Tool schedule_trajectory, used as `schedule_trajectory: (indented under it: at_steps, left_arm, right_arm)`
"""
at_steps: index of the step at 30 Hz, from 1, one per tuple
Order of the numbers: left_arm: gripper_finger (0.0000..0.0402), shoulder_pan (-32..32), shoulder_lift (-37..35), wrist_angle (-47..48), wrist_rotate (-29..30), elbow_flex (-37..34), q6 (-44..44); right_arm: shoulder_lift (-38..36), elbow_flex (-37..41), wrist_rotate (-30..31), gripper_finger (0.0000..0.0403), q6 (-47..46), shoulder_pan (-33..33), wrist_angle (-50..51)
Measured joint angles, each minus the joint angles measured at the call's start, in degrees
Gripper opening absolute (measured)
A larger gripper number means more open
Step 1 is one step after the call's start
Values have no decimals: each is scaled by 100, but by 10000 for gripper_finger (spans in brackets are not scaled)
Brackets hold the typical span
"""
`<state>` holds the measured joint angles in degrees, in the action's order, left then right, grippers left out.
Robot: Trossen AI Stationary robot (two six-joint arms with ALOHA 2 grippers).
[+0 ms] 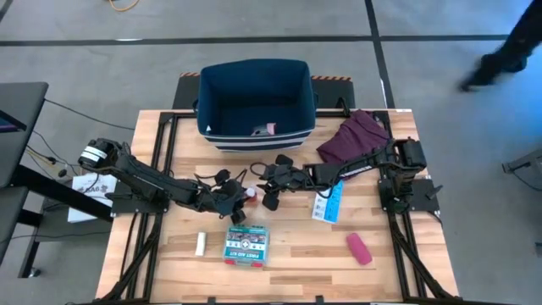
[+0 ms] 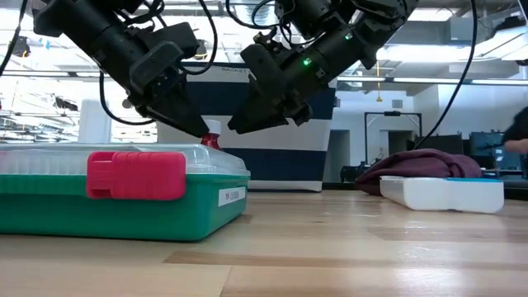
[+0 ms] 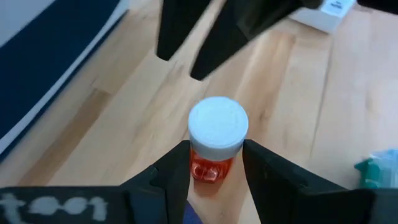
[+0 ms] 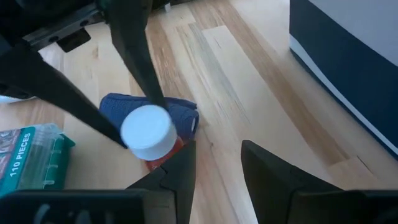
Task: Pick & place medical supplies in basket/bin
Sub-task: Put the orange bottle into the blue bin
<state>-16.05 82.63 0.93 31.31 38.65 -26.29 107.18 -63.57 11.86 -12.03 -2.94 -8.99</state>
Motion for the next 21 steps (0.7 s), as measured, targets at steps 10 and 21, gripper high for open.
schedule_trajectory:
  at_steps: [10,21]
  left_arm:
    - [175,4,0,-21,17,0,53]
    - [208,162,0,-196,48,0,59]
  right_arm:
    - [0,0,-181,120,0,0,2]
    - [0,0,-216,120,0,-3,-16]
